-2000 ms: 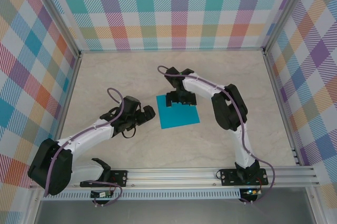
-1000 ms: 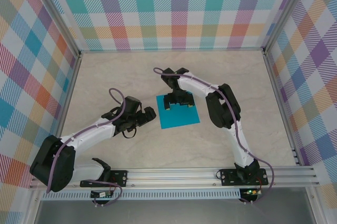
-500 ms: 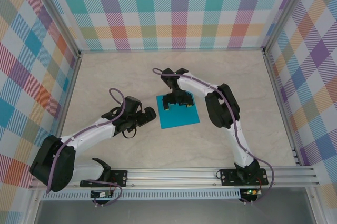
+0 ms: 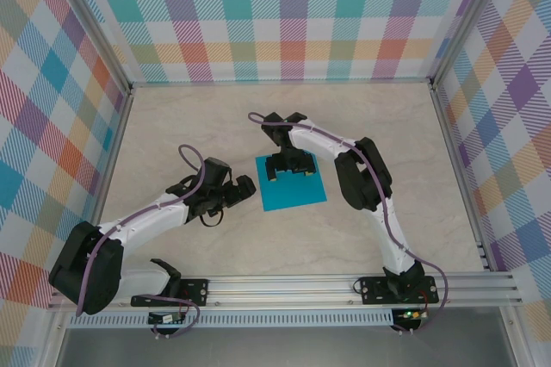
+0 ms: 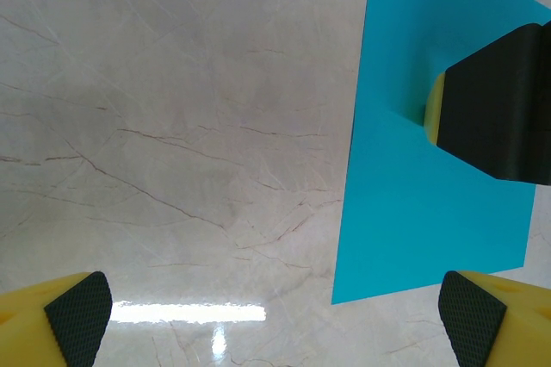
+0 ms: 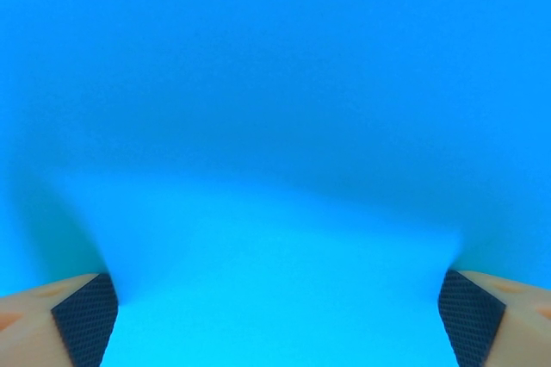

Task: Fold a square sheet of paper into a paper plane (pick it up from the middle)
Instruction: Fold a square sheet of paper at the center of the table.

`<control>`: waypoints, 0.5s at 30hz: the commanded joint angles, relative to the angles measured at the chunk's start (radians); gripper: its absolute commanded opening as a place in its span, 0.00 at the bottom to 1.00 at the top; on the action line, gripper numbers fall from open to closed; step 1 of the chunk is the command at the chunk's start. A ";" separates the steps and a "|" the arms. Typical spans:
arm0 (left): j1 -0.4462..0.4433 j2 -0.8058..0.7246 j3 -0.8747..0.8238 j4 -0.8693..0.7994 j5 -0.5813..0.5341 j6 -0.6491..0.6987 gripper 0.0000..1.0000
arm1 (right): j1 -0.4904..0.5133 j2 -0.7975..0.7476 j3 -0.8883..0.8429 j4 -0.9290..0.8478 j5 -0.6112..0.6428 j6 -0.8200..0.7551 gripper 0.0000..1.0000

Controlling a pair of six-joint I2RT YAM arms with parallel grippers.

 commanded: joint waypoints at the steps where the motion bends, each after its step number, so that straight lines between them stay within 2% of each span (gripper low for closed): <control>1: 0.010 -0.008 0.029 -0.026 0.005 0.015 1.00 | 0.012 0.098 -0.040 -0.048 0.017 0.013 0.98; 4: 0.010 -0.006 0.029 -0.028 0.009 0.012 1.00 | 0.012 0.097 -0.035 -0.051 0.015 0.007 0.94; 8: 0.010 0.000 0.034 -0.030 0.014 0.013 1.00 | 0.013 0.094 -0.026 -0.055 0.014 0.001 0.94; 11: 0.010 -0.002 0.039 -0.034 0.017 0.014 1.00 | 0.013 0.089 -0.025 -0.047 0.001 -0.008 0.88; 15: 0.010 -0.016 0.035 -0.035 0.012 0.014 1.00 | 0.013 0.094 -0.027 -0.042 -0.006 -0.010 0.90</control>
